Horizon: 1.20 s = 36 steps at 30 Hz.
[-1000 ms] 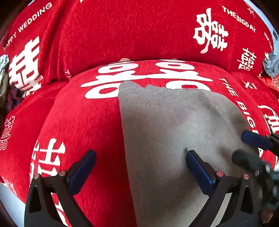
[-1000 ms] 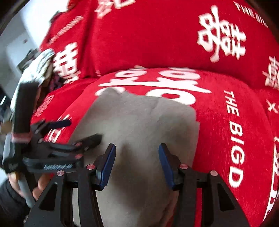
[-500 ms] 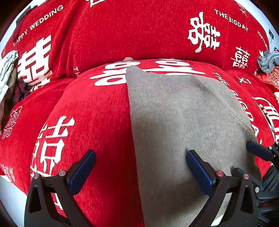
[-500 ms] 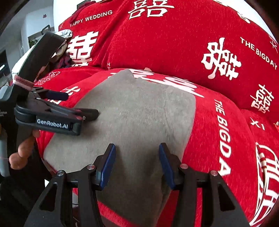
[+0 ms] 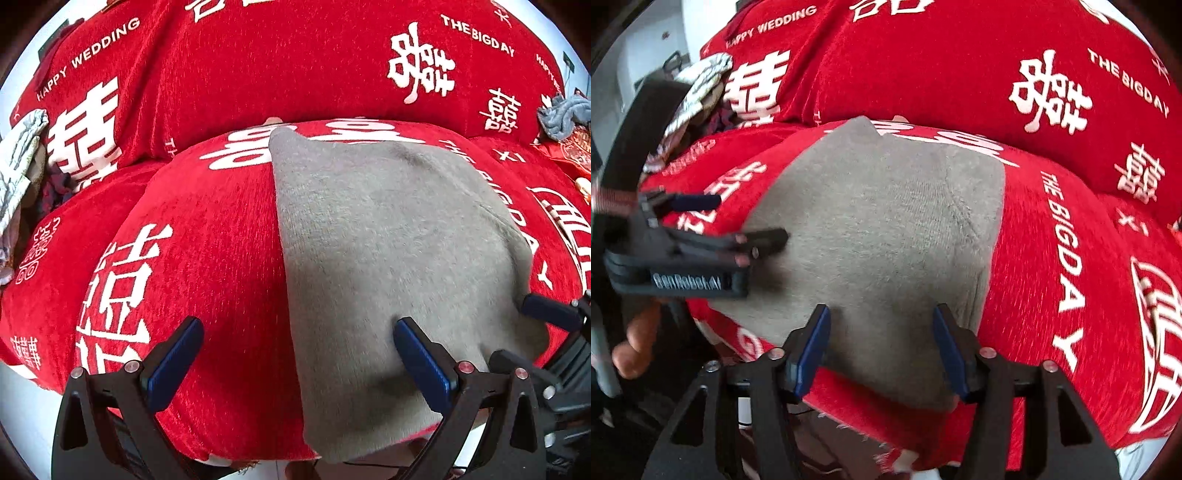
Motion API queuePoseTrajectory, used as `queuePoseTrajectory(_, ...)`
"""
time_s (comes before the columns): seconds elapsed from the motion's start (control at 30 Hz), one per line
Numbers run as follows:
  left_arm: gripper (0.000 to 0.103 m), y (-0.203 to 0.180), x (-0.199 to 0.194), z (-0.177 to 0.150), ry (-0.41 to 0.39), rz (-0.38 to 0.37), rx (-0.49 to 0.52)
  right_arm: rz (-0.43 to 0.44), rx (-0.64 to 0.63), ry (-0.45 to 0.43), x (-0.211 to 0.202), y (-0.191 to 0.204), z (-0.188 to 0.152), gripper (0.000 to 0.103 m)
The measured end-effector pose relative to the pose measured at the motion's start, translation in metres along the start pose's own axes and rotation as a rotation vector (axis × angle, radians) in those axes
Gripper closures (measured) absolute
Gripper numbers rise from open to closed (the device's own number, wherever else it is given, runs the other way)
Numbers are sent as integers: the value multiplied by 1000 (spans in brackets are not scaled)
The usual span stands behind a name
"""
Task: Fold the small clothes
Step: 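Smooth the folded grey sweater flat with both open grippers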
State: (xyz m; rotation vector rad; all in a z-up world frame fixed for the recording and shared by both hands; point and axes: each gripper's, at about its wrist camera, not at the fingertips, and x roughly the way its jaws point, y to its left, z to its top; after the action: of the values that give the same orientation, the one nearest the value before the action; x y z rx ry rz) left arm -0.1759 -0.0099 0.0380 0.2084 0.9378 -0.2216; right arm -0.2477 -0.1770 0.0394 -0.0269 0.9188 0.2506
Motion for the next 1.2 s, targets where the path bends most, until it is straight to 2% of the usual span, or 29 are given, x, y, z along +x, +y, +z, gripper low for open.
queuePoseTrajectory(0.07,0,-1,-4,0,-15,-3,5,4,2,-34,-8,1,5,38)
queuePoseTrajectory(0.2,0,1,5,7,4,28,-15,-68,-43,-81,-7,7,28,37)
queuePoseTrajectory(0.3,0,10,20,9,55,-12,-68,-66,-24,-44,14,6,42,37)
queuePoseTrajectory(0.37,0,14,24,6,64,-34,-84,-26,36,16,33,-4,44,37)
queuePoseTrajectory(0.43,0,16,23,5,61,-52,-93,4,79,5,36,-12,44,37)
queuePoseTrajectory(0.6,0,5,6,4,-11,30,-56,5,113,-30,16,-10,40,36)
queuePoseTrajectory(0.77,0,2,-10,4,-69,41,-53,-67,104,-70,-5,-9,33,36)
queuePoseTrajectory(0.87,0,5,-19,2,-92,28,-87,-113,94,-87,-16,-10,30,36)
queuePoseTrajectory(0.97,0,13,-26,-1,-119,-41,-141,-156,76,-97,-23,-7,26,36)
queuePoseTrajectory(1.03,0,18,-32,-3,-151,-54,-185,-164,67,-101,-26,-6,25,36)
queuePoseTrajectory(1.1,0,21,-35,-6,-167,-13,-226,-173,63,-95,-26,-6,24,36)
queuePoseTrajectory(1.2,0,19,-35,-9,-170,68,-202,-180,60,-88,-25,-6,22,36)
